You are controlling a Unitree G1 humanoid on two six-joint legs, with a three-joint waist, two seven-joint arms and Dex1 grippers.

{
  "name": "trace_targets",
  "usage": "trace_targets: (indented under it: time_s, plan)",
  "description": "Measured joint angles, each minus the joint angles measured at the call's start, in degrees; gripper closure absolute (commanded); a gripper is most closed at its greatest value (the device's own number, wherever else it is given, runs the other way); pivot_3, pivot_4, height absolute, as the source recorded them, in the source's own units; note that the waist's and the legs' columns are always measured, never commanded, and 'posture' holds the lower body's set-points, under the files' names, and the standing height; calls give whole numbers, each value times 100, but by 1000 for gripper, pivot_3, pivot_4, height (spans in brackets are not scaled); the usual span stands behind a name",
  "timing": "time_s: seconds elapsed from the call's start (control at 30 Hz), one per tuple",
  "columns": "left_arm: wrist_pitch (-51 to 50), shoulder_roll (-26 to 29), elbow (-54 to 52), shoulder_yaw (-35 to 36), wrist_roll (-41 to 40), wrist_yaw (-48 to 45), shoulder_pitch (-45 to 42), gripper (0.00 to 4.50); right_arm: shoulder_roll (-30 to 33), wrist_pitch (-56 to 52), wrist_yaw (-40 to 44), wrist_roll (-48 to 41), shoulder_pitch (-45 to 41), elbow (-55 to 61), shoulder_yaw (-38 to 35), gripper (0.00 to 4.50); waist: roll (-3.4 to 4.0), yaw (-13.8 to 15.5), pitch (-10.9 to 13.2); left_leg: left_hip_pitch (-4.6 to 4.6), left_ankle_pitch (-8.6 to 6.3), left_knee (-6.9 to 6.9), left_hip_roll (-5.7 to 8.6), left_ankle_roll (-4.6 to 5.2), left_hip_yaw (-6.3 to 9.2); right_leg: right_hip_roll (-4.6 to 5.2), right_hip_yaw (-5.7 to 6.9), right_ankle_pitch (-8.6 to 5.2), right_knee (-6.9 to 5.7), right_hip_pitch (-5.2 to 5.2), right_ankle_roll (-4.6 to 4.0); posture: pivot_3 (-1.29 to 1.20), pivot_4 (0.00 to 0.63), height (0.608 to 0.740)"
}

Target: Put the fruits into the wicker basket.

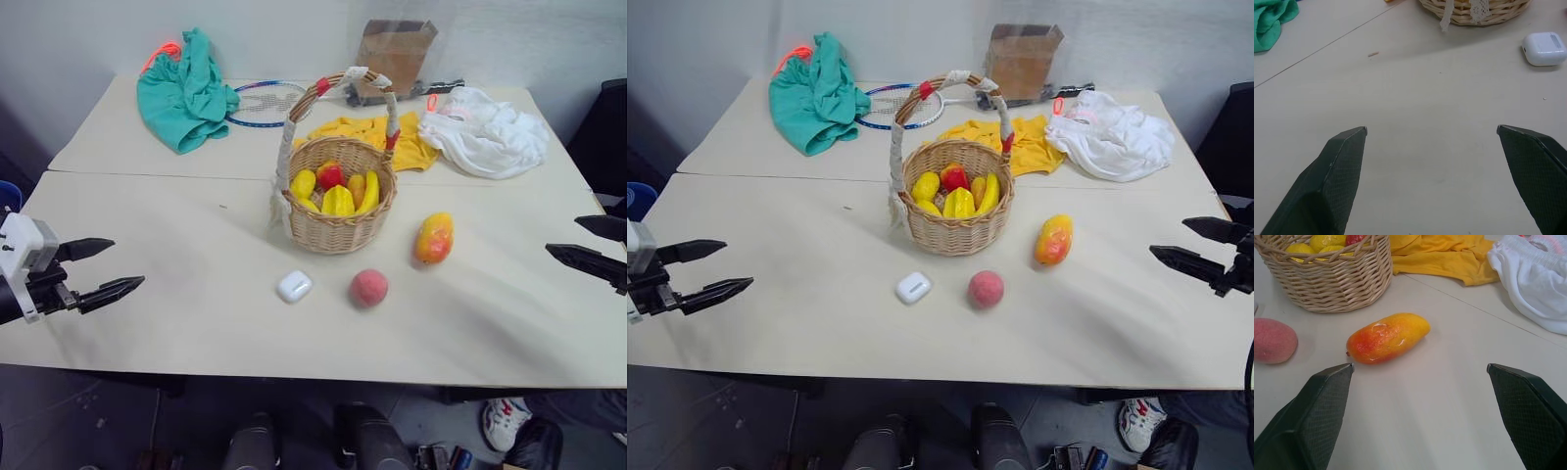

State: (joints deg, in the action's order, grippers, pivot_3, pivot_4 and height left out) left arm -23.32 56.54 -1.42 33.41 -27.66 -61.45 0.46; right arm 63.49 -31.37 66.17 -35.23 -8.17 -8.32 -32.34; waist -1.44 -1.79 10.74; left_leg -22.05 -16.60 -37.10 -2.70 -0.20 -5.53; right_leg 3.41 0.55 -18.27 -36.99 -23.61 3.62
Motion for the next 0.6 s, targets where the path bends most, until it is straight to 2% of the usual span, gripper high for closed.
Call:
trace_targets:
  time_s: [0.6]
  plan:
    - [476,-173,80,-289,217,181,-34,20,-10,179,-76,261,0,38,43,0,0,7,0,0,0,-1,1,0,0,1,0,0,-1,0,0,0,150,740]
